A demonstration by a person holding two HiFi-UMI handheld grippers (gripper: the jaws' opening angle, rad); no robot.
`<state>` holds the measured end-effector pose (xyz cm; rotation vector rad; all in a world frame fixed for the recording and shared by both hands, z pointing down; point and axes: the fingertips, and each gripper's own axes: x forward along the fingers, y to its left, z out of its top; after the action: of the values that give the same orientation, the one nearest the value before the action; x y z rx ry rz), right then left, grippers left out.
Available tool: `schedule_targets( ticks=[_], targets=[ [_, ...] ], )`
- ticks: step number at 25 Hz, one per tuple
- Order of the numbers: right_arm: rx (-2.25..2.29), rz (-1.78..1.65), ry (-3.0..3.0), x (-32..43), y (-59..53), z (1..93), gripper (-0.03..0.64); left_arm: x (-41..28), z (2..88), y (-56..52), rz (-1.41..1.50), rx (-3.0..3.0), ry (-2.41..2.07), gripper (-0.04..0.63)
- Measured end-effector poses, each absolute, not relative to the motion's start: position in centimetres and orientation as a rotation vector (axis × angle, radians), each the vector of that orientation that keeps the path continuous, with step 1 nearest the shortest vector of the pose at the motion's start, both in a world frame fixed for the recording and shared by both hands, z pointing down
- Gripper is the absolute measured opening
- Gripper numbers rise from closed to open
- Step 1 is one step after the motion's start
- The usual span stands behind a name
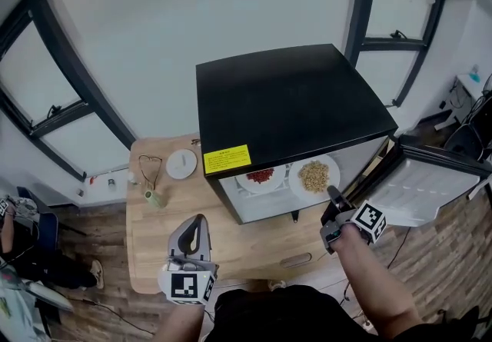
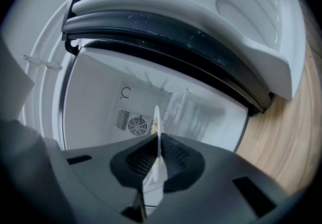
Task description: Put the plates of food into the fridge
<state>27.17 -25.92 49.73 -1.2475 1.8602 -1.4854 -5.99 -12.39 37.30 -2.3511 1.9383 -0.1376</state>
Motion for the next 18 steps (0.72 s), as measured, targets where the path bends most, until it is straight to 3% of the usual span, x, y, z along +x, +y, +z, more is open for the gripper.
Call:
schedule_targets(
  ticks=[18],
  targets=[
    [-1.704,-1.136,2.264,26.8,-33.1,48.4,0.051,-10.1,38.2,-12.6,-0.207,-2.218,2.144,0.003]
  ],
)
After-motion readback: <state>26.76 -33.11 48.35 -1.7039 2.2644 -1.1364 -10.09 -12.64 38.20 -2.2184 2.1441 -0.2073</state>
